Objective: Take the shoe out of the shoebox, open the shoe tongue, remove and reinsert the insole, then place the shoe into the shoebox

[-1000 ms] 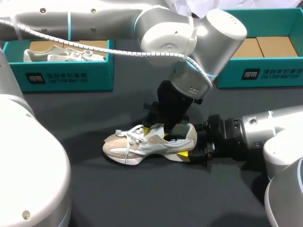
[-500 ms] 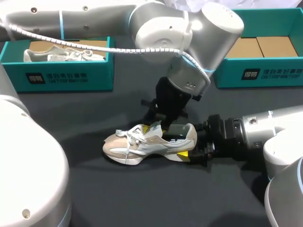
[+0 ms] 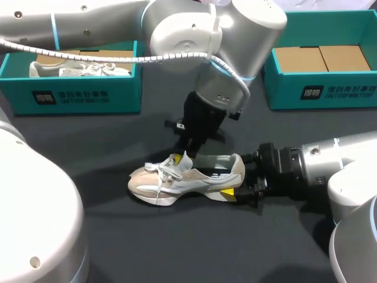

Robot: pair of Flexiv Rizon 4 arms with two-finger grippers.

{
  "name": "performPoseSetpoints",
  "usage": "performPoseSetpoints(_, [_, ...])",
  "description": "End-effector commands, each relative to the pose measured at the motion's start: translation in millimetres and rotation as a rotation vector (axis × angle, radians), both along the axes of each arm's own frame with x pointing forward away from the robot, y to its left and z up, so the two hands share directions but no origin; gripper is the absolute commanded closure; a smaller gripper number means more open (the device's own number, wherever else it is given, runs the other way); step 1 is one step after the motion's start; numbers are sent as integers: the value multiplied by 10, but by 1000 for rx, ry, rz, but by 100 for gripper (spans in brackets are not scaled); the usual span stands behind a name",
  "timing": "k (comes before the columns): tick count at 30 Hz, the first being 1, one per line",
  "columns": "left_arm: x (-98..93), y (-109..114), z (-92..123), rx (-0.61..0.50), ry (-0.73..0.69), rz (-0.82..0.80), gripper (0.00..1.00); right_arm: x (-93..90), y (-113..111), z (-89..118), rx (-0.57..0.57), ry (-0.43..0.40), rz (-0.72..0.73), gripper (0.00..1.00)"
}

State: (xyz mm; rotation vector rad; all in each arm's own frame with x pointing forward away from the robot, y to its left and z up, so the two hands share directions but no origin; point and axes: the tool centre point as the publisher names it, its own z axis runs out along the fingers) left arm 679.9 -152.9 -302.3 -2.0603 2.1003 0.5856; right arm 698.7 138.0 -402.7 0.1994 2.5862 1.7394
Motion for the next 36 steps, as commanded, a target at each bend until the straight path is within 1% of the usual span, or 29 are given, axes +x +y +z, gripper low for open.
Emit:
performPoseSetpoints(1, [-38, 131, 7, -63, -13, 12, 100, -6, 4, 2, -3, 0, -2, 100])
performPoseSetpoints(5, [-50, 232, 11, -114, -12, 23, 100, -6, 4, 2, -3, 0, -2, 100])
performPoseSetpoints(10, [-55, 412, 15, -191, -23, 57, 100, -6, 4, 2, -3, 0, -2, 100])
performPoseSetpoints(17, [-46, 632, -18, -263, -16, 98, 100, -6, 4, 2, -3, 0, -2, 100])
performPoseSetpoints(23, [-61, 730, -93, -274, -2, 101, 100, -6, 4, 2, -3, 0, -2, 100])
performPoseSetpoints(30, [-96, 797, -292, -270, 32, 78, 100, -6, 4, 2, -3, 0, -2, 100])
performPoseSetpoints(36, [-92, 847, -431, -213, 39, 60, 100, -6, 4, 2, -3, 0, -2, 100])
